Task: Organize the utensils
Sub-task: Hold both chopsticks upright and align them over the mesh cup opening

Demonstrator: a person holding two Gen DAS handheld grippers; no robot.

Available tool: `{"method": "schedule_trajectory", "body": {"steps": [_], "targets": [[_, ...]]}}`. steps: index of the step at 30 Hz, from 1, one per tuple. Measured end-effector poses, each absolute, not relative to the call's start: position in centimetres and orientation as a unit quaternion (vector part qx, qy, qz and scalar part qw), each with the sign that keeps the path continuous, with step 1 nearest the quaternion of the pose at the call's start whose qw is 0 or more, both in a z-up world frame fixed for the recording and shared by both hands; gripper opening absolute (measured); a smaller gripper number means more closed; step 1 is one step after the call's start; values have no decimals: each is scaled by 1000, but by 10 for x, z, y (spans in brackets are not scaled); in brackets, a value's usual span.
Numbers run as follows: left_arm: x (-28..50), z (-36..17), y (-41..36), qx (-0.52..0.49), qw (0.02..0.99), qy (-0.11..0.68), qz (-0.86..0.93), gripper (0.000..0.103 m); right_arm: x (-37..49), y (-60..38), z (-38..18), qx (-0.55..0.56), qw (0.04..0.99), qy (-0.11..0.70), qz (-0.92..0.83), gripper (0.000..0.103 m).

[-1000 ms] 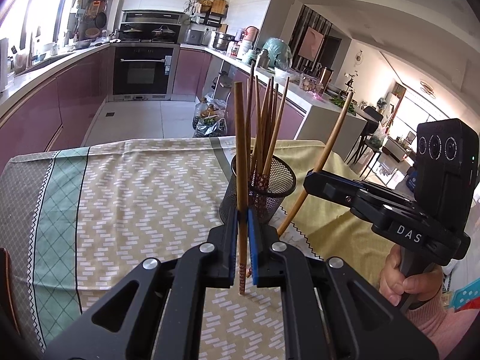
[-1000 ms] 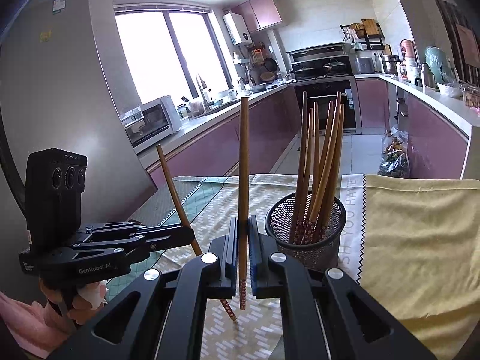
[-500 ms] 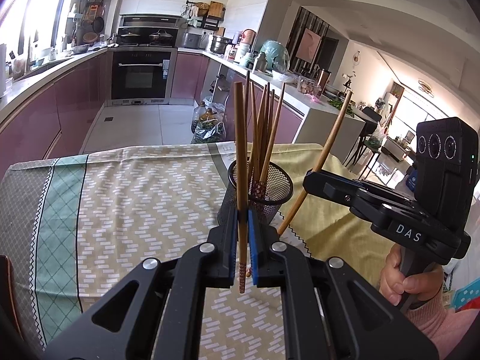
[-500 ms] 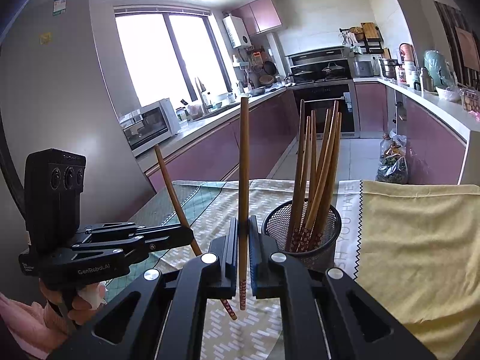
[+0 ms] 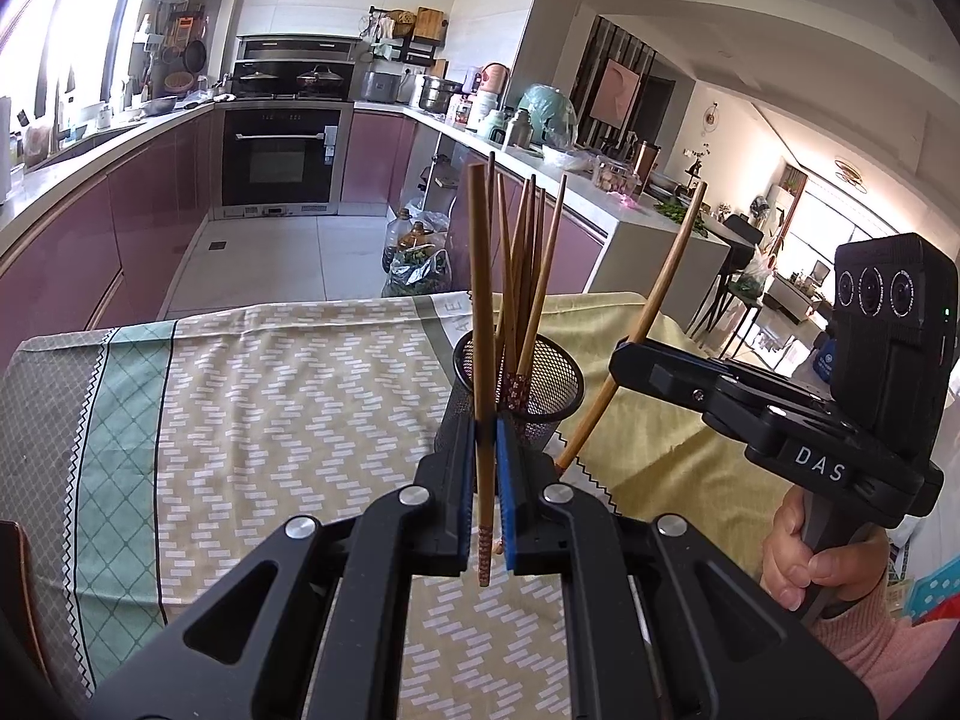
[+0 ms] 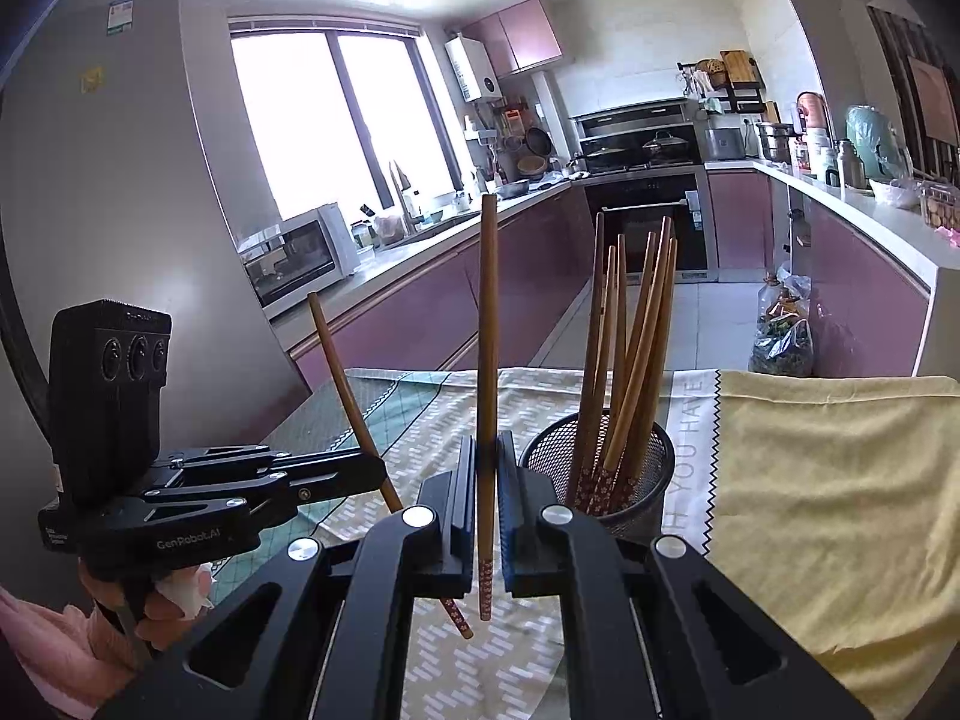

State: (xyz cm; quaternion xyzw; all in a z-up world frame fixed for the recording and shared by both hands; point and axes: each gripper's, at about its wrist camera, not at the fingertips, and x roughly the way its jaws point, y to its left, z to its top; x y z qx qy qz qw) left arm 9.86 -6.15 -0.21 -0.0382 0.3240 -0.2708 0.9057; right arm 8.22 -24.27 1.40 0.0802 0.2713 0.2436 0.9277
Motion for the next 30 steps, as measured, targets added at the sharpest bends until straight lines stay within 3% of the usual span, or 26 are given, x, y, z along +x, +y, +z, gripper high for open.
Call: {"method": "schedule_trajectory", "body": {"steps": [30], "targets": [[103, 13, -67, -36, 910, 307, -276, 8, 86, -242, 26, 72, 933, 255, 244, 6]]}}
